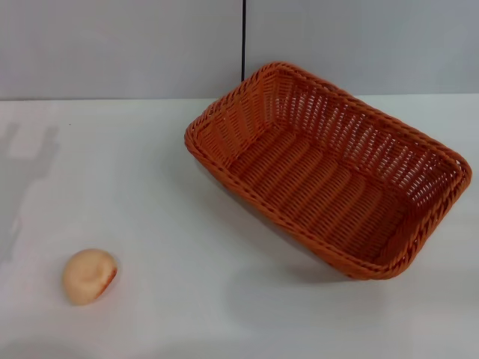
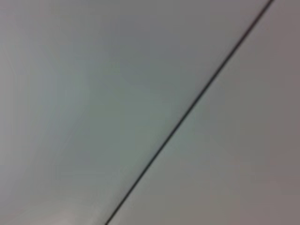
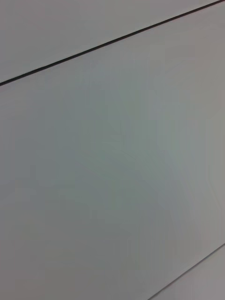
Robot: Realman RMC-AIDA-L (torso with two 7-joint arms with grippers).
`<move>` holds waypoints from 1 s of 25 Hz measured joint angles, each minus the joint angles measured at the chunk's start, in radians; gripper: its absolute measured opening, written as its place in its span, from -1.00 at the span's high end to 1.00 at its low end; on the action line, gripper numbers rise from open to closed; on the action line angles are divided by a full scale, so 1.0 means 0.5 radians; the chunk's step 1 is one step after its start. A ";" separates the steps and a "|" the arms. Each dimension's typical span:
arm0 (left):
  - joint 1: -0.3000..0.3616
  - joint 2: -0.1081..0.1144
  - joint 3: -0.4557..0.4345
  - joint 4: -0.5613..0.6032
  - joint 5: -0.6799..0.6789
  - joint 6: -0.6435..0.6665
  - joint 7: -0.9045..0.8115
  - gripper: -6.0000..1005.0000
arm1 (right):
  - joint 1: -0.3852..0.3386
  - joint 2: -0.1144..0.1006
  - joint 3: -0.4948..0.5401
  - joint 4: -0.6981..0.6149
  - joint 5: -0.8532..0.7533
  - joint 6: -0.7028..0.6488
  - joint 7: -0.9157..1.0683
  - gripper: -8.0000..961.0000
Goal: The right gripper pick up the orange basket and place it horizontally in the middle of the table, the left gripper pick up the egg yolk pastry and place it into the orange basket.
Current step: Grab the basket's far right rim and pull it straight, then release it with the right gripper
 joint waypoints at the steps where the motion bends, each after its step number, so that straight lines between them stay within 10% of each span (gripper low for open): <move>1: 0.002 0.002 0.019 -0.030 0.000 0.007 -0.034 -0.68 | 0.003 -0.001 0.000 0.004 0.000 0.000 0.000 0.00; 18: -0.015 0.011 0.145 -0.273 0.000 0.140 -0.348 -0.68 | -0.016 -0.009 -0.257 -0.058 -0.008 0.004 0.000 0.00; 25: -0.020 0.011 0.155 -0.295 0.000 0.138 -0.352 -0.68 | -0.058 -0.034 -0.789 -0.515 -0.135 -0.112 0.657 0.00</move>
